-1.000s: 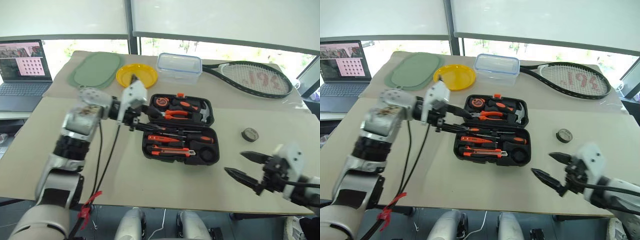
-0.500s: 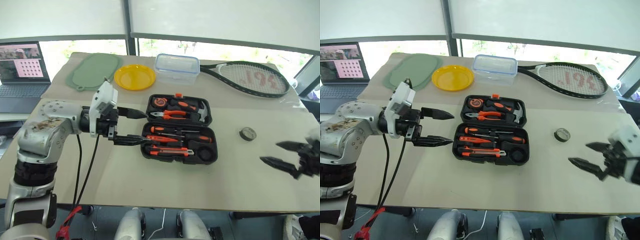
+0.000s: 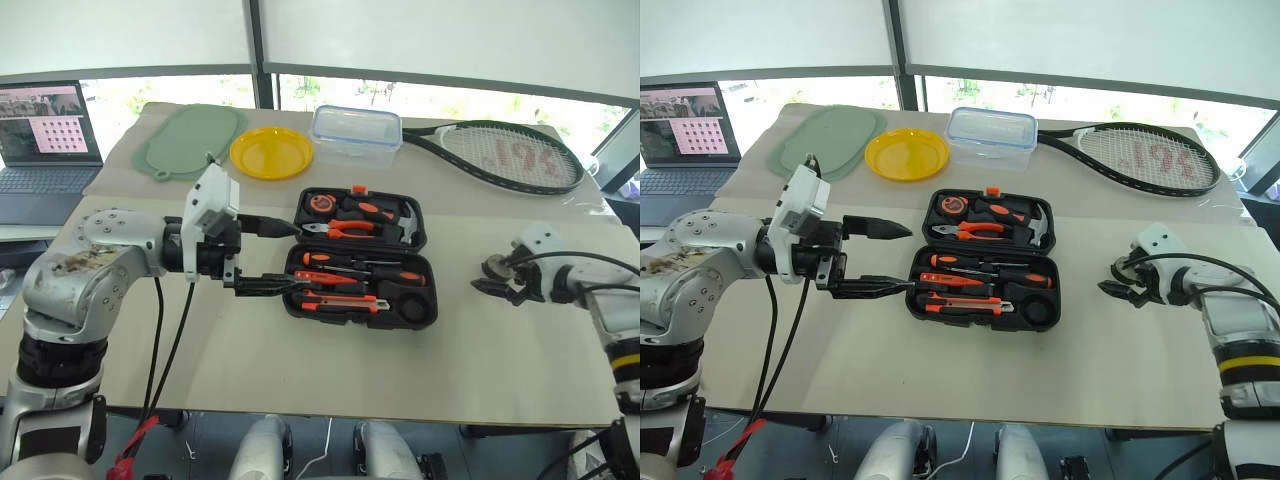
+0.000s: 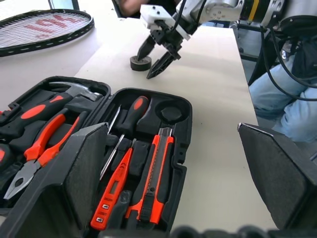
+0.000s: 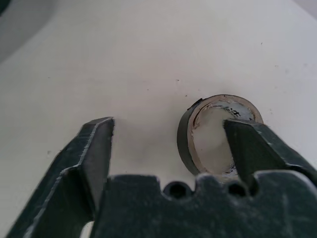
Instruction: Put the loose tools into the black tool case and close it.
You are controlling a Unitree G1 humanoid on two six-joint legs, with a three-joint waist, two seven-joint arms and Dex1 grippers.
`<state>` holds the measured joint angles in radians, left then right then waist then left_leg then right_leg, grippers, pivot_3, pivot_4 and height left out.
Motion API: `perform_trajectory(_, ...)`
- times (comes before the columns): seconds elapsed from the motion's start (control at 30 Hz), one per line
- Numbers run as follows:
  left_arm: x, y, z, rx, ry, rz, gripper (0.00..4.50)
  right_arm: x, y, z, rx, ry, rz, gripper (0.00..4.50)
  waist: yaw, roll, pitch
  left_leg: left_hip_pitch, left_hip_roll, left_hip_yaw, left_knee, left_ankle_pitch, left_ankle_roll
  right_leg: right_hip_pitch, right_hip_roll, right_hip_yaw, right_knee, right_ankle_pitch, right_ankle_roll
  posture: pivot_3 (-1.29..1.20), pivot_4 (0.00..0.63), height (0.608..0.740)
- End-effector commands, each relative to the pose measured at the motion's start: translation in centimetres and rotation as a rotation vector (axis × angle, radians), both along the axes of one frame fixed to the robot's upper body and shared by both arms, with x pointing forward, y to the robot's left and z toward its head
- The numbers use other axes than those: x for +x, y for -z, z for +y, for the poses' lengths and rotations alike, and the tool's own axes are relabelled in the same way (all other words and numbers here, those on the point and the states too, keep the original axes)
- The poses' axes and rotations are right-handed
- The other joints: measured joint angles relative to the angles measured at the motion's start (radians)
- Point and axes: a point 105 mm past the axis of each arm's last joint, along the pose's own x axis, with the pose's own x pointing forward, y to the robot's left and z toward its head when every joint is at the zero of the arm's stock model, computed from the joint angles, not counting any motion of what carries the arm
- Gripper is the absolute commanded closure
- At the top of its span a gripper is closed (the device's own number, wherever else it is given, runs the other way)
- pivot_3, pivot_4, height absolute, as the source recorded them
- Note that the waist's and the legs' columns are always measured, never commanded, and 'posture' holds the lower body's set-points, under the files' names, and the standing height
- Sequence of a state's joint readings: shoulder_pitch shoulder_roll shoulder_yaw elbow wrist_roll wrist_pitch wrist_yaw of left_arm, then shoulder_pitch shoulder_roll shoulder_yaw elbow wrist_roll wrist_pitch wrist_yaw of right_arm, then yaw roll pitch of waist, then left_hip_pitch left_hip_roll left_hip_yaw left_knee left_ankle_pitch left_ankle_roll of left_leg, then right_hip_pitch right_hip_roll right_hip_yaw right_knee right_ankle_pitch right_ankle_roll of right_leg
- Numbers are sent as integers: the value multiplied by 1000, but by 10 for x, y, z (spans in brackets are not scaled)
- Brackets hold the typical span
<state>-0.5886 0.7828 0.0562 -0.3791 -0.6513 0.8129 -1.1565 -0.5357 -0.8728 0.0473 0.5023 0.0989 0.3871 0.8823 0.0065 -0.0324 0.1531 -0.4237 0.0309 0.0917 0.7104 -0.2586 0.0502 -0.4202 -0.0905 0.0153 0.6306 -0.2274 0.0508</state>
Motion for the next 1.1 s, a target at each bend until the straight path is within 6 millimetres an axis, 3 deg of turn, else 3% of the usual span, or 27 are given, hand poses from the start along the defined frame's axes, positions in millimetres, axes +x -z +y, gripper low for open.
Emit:
perform_trajectory(0.03, -3, -8, -1, -1, 10, -44, 0, 4, -3, -4, -18, 10, -30, 2082, 0, 0, 0, 0, 0, 0, 0, 0, 0, 0, 0, 0, 0, 0, 0, 0, 150, 738)
perform_trajectory(0.27, -4, -10, -3, 8, 21, -49, 0, 5, 4, -7, 22, 48, -57, 4434, -3, 0, 0, 1, 0, 0, 0, 0, 0, 1, 0, 0, 0, 0, 0, 0, 150, 738)
perform_trajectory(0.4, -2, -9, -4, 19, 30, -54, 0, 1, -20, 11, 163, -17, -130, 4434, -1, 0, 0, 1, 0, 0, 0, 0, 0, 1, 0, 0, 0, 0, 0, 0, 150, 738)
perform_trajectory(0.5, -1, -7, -4, 27, 30, -53, 0, -14, -53, 44, 303, -159, -176, 4434, -1, 2, 1, 0, 1, 0, 0, 0, 0, 0, 0, 0, 1, 0, 0, 0, 150, 738)
perform_trajectory(0.63, -1, -3, -4, 45, 37, -48, 0, -51, -71, 93, 367, -389, -115, 4434, -5, 4, 3, 0, 1, 0, -1, 0, 0, -1, 0, 0, 1, 0, 0, 0, 150, 738)
perform_trajectory(0.73, 0, -1, -3, 53, 36, -48, 0, -76, -67, 124, 336, -522, -55, 4434, -2, 4, 3, 0, 2, -1, -1, 0, 0, 0, 0, -1, 1, 0, 0, 0, 150, 738)
perform_trajectory(0.83, 2, 2, -3, 61, 36, -52, 0, -86, -44, 148, 206, -600, -18, 4434, 0, 4, 3, 0, 1, 0, -1, 0, 0, 0, -1, -1, 0, 0, 0, 0, 150, 738)
perform_trajectory(1.1, 5, 2, -3, 70, 38, -65, 0, -83, -26, 150, 123, -600, 17, 4434, 6, 4, 3, -1, 0, 0, 0, 0, 0, -1, 0, -1, 0, 0, 0, 0, 150, 738)
